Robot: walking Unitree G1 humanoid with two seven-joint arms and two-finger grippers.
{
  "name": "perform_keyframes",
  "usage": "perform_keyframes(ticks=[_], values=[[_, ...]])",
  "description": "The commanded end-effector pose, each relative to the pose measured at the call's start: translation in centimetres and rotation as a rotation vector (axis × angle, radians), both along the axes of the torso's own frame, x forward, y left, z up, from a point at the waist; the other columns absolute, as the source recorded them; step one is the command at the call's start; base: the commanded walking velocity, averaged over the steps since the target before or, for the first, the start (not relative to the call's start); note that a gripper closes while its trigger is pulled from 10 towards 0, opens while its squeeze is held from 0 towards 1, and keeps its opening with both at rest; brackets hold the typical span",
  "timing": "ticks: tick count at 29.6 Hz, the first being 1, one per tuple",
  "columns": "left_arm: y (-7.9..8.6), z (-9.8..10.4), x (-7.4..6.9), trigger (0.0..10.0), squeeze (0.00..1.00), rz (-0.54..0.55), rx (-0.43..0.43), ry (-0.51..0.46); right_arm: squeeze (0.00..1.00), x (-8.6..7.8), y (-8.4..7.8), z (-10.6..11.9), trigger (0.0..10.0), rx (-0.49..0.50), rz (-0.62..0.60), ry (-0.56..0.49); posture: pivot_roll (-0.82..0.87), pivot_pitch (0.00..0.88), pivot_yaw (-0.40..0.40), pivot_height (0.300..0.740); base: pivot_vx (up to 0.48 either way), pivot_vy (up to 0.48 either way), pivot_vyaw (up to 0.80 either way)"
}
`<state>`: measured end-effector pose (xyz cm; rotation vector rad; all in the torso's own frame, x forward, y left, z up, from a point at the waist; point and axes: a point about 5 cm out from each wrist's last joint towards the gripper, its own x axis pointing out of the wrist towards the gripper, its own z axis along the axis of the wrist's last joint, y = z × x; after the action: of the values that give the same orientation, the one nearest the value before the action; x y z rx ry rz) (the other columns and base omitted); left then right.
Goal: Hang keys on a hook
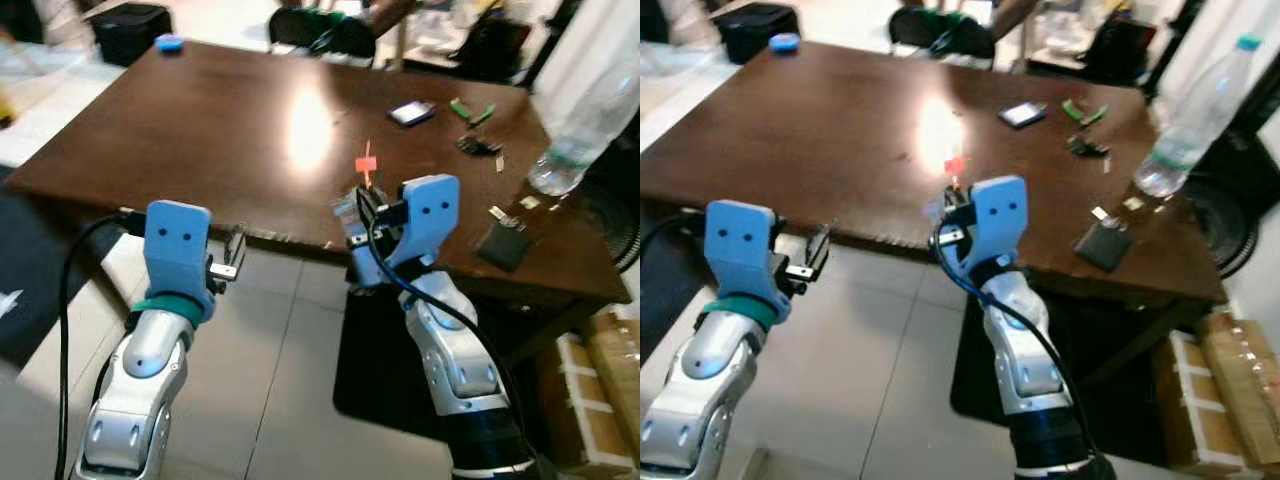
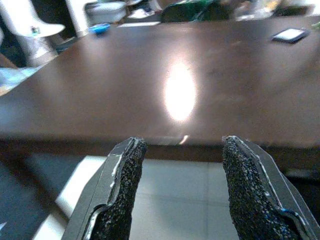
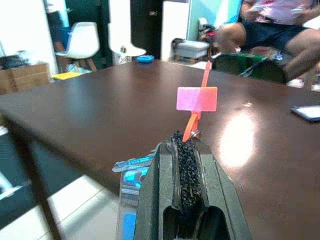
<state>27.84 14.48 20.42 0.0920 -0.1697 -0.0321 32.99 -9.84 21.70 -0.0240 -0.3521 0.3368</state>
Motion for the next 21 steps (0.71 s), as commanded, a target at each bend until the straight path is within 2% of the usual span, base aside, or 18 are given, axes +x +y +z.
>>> perform_keyframes(ticks=[1, 5, 11, 21], values=[[-0.5, -0.4, -0.1, 10.0, 0.00, -0.016, -0.002, 0.017, 0.00, 0.0, -0.7, -0.4, 10.0, -0.003, -0.018, 0.014, -0.06, 0.058, 0.033, 0.740, -0.476, 0.000, 0.00], [-0.6, -0.4, -0.1, 10.0, 0.00, -0.017, -0.003, 0.018, 0.00, 0.0, -0.5, -0.4, 10.0, 0.007, 0.001, 0.024, -0.06, 0.058, 0.033, 0.740, -0.433, 0.000, 0.00], [-0.8, -0.3, 0.0, 10.0, 0.00, -0.029, -0.017, 0.025, 0.00, 0.1, -0.5, -0.5, 10.0, -0.011, 0.009, 0.025, -0.06, 0.058, 0.033, 0.740, 0.000, 0.000, 0.00], [-1.6, 0.2, 0.2, 10.0, 0.00, -0.064, -0.045, 0.025, 0.00, 0.1, -0.4, -0.5, 10.0, -0.034, 0.026, 0.025, -0.06, 0.065, 0.032, 0.740, 0.000, 0.000, 0.80]])
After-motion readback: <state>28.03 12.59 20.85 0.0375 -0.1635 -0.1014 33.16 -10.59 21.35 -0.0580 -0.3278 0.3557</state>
